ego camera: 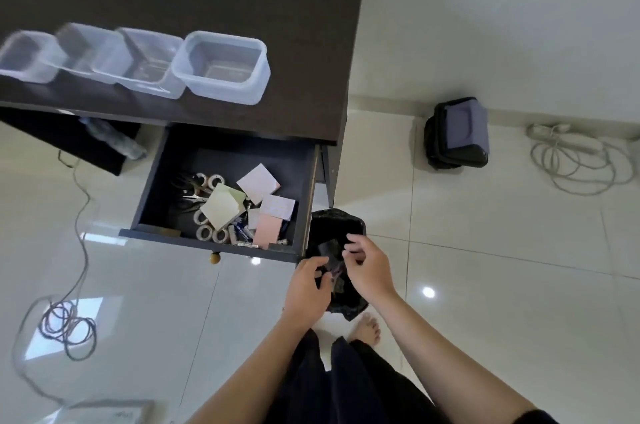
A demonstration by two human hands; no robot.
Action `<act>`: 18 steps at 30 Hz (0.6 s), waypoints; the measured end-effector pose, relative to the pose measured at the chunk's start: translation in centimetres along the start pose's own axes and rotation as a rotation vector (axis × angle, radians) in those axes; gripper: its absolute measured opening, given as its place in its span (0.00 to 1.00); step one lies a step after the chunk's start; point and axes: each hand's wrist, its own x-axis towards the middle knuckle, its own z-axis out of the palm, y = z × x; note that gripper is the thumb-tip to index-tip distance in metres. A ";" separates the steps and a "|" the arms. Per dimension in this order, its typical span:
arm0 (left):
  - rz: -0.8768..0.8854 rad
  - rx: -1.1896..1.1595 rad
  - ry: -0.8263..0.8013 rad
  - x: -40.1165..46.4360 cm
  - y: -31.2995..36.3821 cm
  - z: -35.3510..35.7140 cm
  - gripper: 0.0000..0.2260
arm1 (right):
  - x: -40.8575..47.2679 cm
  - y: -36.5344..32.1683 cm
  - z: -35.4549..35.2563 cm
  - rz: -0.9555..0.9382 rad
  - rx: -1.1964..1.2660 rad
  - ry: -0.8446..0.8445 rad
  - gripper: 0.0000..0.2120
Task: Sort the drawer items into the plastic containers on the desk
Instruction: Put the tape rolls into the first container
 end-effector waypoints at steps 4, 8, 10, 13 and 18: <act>0.041 -0.064 0.172 -0.4 1.0 -3.6 0.12 | 0.9 -3.7 1.5 -0.086 0.042 0.019 0.12; 0.013 -0.067 0.326 0.9 -0.2 -8.2 0.11 | 2.0 -6.9 4.0 -0.185 0.014 -0.033 0.10; -0.021 -0.072 0.371 2.0 -1.4 -10.8 0.11 | 2.7 -8.1 5.6 -0.212 -0.005 -0.059 0.10; -0.062 -0.071 0.387 4.2 -3.4 -14.9 0.12 | 3.8 -9.7 8.5 -0.224 -0.032 -0.096 0.11; -0.123 -0.015 0.335 9.7 -7.6 -21.7 0.14 | 6.3 -11.9 14.6 -0.158 -0.046 -0.134 0.09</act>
